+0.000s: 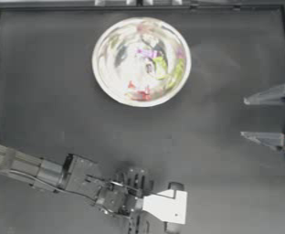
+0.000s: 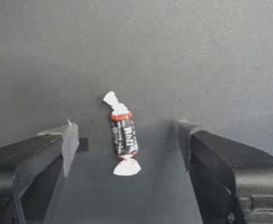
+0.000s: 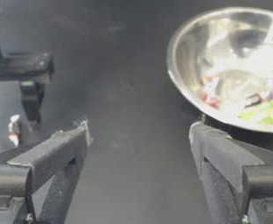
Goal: Put candies in bowl
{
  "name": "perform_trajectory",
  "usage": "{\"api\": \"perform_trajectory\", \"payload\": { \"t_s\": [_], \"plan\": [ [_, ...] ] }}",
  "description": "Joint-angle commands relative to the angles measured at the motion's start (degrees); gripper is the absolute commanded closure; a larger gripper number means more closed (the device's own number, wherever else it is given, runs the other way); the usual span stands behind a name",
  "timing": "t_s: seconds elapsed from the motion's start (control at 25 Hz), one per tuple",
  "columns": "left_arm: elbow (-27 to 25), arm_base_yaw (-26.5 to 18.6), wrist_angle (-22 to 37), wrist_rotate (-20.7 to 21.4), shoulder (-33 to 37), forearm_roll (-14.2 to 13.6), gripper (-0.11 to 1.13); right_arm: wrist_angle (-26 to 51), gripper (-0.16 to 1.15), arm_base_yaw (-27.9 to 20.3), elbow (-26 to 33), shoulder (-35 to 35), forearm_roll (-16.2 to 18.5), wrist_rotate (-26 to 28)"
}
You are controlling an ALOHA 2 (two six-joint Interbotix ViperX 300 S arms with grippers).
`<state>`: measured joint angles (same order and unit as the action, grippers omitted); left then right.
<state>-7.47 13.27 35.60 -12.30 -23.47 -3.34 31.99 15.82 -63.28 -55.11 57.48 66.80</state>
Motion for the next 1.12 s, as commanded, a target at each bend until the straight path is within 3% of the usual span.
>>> {"api": "perform_trajectory", "payload": {
  "t_s": [0.04,0.24,0.64,0.96,1.12],
  "plan": [
    [1.3,-0.3,0.0,-0.2,1.9,-0.1,0.04,-0.3,0.0,0.0,0.6,0.3,0.3,0.1],
    [1.3,-0.3,0.0,-0.3,1.1,0.0,0.1,-0.3,0.0,0.0,0.5,0.3,0.2,0.1],
    [1.3,-0.1,0.4,-0.1,1.1,0.4,0.58,-0.3,0.0,0.0,0.5,0.0,0.2,0.1],
    [1.1,0.0,0.4,0.4,4.5,1.0,0.62,-0.3,0.0,0.0,0.5,0.0,0.3,0.2],
    [-0.3,-1.0,0.4,0.6,8.5,-1.0,0.62,-0.3,0.0,0.0,0.4,0.0,0.4,0.2]
  ]
}}
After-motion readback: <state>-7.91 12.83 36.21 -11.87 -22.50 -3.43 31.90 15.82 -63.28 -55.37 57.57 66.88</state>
